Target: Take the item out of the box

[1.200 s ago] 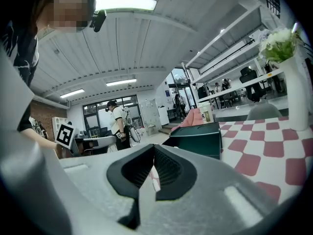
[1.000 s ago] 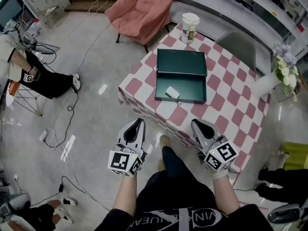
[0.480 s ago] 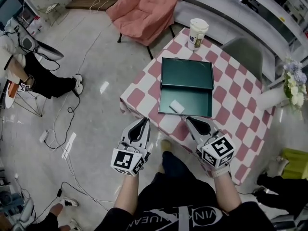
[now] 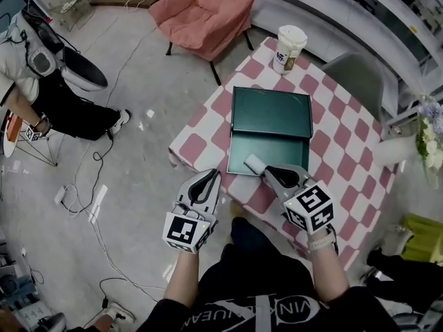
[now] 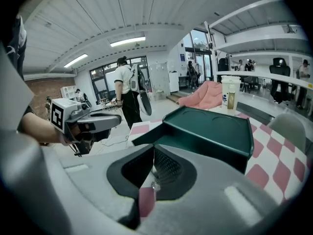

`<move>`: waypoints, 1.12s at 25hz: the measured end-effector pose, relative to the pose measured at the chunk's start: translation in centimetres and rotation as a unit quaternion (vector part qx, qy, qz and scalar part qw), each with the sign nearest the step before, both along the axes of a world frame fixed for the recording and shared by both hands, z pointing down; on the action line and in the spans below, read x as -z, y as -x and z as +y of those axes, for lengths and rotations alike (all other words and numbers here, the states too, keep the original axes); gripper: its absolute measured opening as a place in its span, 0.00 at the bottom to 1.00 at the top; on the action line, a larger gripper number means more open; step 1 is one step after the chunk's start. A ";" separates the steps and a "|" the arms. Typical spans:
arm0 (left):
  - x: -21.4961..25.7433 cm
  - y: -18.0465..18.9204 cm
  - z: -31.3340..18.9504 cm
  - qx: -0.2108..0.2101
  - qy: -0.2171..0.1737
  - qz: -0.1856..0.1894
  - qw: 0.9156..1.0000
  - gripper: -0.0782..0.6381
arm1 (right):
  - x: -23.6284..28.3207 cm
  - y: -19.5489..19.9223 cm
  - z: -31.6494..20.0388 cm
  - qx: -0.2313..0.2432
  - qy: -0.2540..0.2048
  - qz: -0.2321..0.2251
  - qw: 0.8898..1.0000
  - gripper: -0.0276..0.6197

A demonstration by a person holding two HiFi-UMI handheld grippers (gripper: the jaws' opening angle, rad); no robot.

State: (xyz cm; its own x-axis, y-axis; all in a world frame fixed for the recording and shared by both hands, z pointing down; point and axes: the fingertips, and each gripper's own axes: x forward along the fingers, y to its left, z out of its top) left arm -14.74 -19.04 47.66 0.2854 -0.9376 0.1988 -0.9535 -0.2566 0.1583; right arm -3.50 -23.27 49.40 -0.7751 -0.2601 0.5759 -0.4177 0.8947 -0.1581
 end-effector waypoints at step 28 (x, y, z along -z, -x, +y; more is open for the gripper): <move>-0.6 2.1 -4.1 0.007 0.017 0.017 1.000 0.15 | -4.5 3.0 -3.3 0.071 0.115 0.098 0.986 0.30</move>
